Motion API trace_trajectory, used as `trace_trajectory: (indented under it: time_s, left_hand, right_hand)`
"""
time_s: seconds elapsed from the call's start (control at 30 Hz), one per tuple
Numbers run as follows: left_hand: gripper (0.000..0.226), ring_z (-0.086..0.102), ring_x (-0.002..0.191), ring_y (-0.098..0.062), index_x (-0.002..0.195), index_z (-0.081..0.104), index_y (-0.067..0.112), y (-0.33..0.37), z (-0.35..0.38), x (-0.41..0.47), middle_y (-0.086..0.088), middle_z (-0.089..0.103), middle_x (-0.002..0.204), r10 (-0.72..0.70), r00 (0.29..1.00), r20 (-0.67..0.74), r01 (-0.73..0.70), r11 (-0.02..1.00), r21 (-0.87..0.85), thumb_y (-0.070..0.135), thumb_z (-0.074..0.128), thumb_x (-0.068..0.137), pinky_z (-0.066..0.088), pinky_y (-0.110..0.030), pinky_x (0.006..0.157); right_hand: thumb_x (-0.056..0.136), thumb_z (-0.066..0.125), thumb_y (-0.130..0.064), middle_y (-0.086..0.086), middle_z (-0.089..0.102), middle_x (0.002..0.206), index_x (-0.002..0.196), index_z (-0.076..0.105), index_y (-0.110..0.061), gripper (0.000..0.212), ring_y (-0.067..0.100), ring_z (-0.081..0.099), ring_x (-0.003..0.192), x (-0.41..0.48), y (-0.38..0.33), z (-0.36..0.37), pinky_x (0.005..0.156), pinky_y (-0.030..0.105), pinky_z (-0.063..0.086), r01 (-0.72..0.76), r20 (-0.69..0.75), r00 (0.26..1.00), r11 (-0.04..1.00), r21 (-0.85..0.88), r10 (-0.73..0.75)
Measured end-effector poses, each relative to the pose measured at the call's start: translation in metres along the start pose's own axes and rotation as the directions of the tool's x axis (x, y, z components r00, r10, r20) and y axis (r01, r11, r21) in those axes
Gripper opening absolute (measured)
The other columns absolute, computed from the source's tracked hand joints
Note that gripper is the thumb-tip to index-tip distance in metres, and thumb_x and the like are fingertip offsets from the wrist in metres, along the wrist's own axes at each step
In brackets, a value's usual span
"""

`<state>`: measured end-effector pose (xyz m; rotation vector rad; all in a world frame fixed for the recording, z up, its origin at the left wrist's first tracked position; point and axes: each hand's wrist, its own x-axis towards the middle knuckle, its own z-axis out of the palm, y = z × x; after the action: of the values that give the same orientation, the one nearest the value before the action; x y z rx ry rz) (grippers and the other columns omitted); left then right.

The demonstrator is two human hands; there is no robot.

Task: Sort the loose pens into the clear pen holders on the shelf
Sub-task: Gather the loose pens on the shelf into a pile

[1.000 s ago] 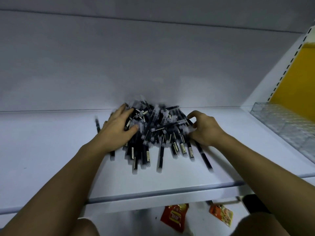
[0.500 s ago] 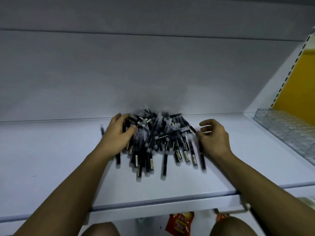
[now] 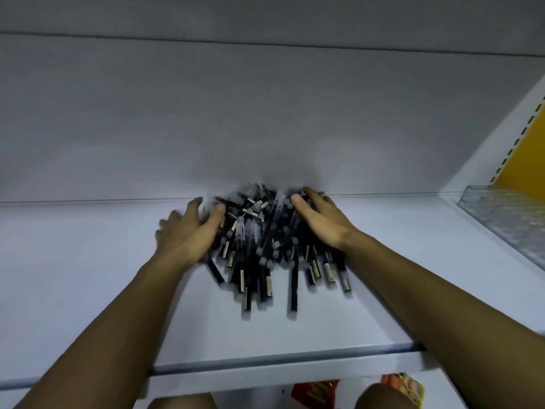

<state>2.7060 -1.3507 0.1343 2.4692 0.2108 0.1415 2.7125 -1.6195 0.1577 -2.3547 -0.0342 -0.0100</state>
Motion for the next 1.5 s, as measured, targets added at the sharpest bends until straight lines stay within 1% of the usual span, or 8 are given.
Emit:
trace_trajectory:
  time_s: [0.17, 0.3, 0.43, 0.8, 1.13, 1.3, 1.37, 1.5]
  left_hand:
    - [0.084, 0.032, 0.144, -0.030, 0.140, 0.023, 0.064, 0.004, 0.003, 0.011, 0.000, 0.028, 0.161, 0.098, 0.993, 0.058, -0.080, 0.963, -0.257, 0.100, 0.031, 0.064, 0.030, -0.057, 0.114]
    - [0.093, 0.044, 0.137, -0.024, 0.145, 0.030, 0.052, 0.006, 0.006, 0.019, 0.003, 0.033, 0.158, 0.158, 0.984, 0.088, -0.134, 0.964, -0.229, 0.099, 0.038, 0.064, 0.038, -0.051, 0.111]
    - [0.087, 0.051, 0.130, -0.021, 0.142, 0.033, 0.055, 0.003, 0.006, 0.026, 0.003, 0.038, 0.154, 0.176, 0.981, 0.082, -0.148, 0.950, -0.276, 0.098, 0.038, 0.067, 0.041, -0.049, 0.109]
    - [0.077, 0.042, 0.139, -0.024, 0.148, 0.029, 0.047, -0.027, -0.026, 0.032, -0.006, 0.036, 0.156, 0.206, 0.977, 0.058, -0.195, 0.968, -0.155, 0.085, 0.032, 0.081, 0.033, -0.044, 0.115]
    - [0.079, 0.041, 0.139, -0.018, 0.145, 0.035, 0.047, -0.065, -0.066, 0.032, 0.001, 0.038, 0.155, 0.183, 0.981, 0.063, -0.166, 0.962, -0.218, 0.088, 0.037, 0.077, 0.033, -0.044, 0.116]
    - [0.058, 0.045, 0.135, -0.015, 0.146, 0.043, 0.034, -0.067, -0.076, 0.028, 0.004, 0.049, 0.146, 0.206, 0.974, 0.095, -0.160, 0.922, -0.353, 0.052, 0.059, 0.093, 0.037, -0.032, 0.108]
    - [0.056, 0.044, 0.136, -0.017, 0.146, 0.043, 0.033, -0.071, -0.082, 0.027, 0.003, 0.048, 0.147, 0.201, 0.975, 0.092, -0.159, 0.927, -0.339, 0.046, 0.061, 0.094, 0.036, -0.032, 0.107]
    - [0.053, 0.041, 0.138, -0.020, 0.148, 0.040, 0.030, -0.078, -0.088, 0.022, -0.002, 0.044, 0.151, 0.203, 0.971, 0.126, -0.160, 0.943, -0.291, 0.042, 0.054, 0.098, 0.035, -0.038, 0.113]
  right_hand:
    - [0.091, 0.028, -0.084, 0.000, 0.018, 0.169, 0.157, 0.020, -0.049, 0.076, 0.030, 0.024, 0.154, 0.005, -0.018, 0.021, 0.123, 0.045, 0.022, 0.067, 0.004, 0.998, 0.998, -0.015, -0.067]
    - [0.099, 0.028, -0.073, -0.002, 0.021, 0.169, 0.158, 0.023, -0.045, 0.065, 0.029, 0.029, 0.151, 0.011, -0.028, 0.034, 0.121, 0.042, 0.024, 0.100, 0.015, 0.995, 0.992, -0.071, -0.099]
    - [0.101, 0.027, -0.066, 0.001, 0.019, 0.169, 0.159, 0.024, -0.043, 0.062, 0.031, 0.027, 0.152, 0.016, -0.039, 0.049, 0.120, 0.044, 0.023, 0.084, 0.008, 0.996, 0.992, -0.092, -0.084]
    - [0.103, 0.029, -0.059, 0.013, 0.025, 0.165, 0.157, 0.029, -0.036, 0.059, 0.037, 0.028, 0.148, 0.017, -0.078, 0.089, 0.120, 0.044, 0.023, 0.091, -0.011, 0.996, 0.992, -0.084, -0.092]
    - [0.102, 0.026, -0.060, 0.017, 0.011, 0.169, 0.161, 0.020, -0.034, 0.065, 0.038, 0.009, 0.154, 0.020, -0.118, 0.128, 0.126, 0.048, 0.009, 0.089, 0.049, 0.995, 0.992, -0.094, -0.085]
    - [0.098, 0.041, -0.067, 0.012, 0.029, 0.164, 0.157, 0.032, -0.037, 0.066, 0.034, 0.028, 0.150, 0.026, -0.104, 0.112, 0.123, 0.045, 0.024, 0.160, 0.107, 0.982, 0.987, -0.007, -0.158]
    - [0.096, 0.041, -0.071, 0.010, 0.037, 0.159, 0.154, 0.037, -0.039, 0.066, 0.035, 0.036, 0.145, 0.029, -0.098, 0.107, 0.120, 0.046, 0.031, 0.172, 0.096, 0.981, 0.985, -0.031, -0.169]
    - [0.098, 0.031, -0.072, 0.010, 0.035, 0.162, 0.157, 0.032, -0.037, 0.068, 0.037, 0.033, 0.147, 0.030, -0.097, 0.103, 0.121, 0.048, 0.029, 0.175, 0.127, 0.979, 0.977, -0.120, -0.159]
